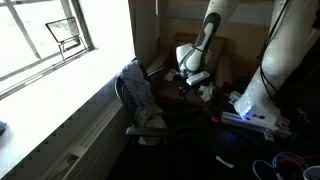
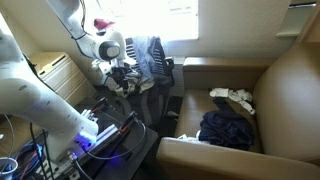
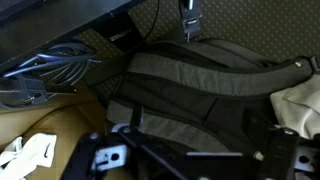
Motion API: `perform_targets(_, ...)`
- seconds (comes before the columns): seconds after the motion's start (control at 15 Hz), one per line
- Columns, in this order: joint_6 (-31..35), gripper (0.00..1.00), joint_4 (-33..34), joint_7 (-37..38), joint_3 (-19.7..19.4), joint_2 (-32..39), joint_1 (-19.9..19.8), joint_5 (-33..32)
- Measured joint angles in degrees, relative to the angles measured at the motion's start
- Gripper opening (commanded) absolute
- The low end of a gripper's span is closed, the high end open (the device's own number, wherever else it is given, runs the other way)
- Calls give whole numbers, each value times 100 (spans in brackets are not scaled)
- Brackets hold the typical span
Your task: Put the bag on the sofa.
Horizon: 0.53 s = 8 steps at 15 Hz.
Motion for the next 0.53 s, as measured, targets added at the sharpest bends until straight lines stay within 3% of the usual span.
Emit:
perform_targets(0.13,-305,100,118,-743,-154,133,-100,-15)
perform_targets(0.2,-486,100,214,-743,-560,217,169,-317)
perform_targets(0.4,-329,100,467,266,-1908,585,1280,-1578)
perform_targets(0.53,-145,100,648,911,-2475,893,1843,-1916)
